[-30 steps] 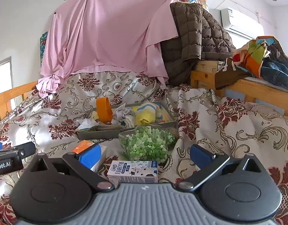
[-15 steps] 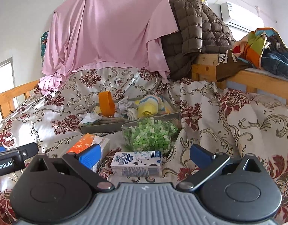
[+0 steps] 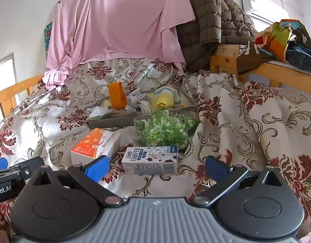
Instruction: Organize soft objects
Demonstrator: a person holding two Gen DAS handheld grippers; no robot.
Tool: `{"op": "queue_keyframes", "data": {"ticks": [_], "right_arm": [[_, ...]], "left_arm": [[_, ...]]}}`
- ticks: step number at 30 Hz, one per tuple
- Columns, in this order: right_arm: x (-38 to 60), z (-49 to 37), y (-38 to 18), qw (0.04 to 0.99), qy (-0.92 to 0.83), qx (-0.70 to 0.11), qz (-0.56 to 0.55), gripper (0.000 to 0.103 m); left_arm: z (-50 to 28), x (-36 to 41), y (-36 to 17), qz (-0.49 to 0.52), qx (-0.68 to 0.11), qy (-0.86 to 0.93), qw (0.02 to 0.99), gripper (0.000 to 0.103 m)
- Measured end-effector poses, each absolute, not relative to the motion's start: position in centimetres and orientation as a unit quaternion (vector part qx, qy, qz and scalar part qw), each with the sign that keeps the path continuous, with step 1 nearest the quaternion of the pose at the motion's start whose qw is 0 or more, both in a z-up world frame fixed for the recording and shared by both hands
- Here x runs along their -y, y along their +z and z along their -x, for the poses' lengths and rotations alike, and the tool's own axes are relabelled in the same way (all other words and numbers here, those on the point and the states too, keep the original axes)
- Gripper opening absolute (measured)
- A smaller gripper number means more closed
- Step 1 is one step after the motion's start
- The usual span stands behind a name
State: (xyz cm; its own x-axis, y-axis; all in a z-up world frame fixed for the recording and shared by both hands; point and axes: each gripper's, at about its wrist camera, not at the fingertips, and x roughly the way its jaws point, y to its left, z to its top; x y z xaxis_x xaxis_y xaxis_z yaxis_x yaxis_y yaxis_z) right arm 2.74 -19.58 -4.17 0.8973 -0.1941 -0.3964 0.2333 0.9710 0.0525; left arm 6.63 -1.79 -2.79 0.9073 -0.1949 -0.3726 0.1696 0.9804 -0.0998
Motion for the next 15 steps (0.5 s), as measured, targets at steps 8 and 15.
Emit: {"op": "queue_keyframes", "data": {"ticks": [8, 15], "right_arm": [[19.29, -2.97, -4.56, 0.97, -0.113, -0.21, -0.037, 0.103], [19.14, -3.02, -4.65, 0.97, -0.113, -0.213, -0.031, 0.103]], "left_arm": [[-6.28, 1.77, -2.93, 0.034, -0.196, -0.091, 0.976, 0.102], [-6.18, 1.7, -3.13, 0.034, -0.202, -0.089, 0.975, 0.102]]}}
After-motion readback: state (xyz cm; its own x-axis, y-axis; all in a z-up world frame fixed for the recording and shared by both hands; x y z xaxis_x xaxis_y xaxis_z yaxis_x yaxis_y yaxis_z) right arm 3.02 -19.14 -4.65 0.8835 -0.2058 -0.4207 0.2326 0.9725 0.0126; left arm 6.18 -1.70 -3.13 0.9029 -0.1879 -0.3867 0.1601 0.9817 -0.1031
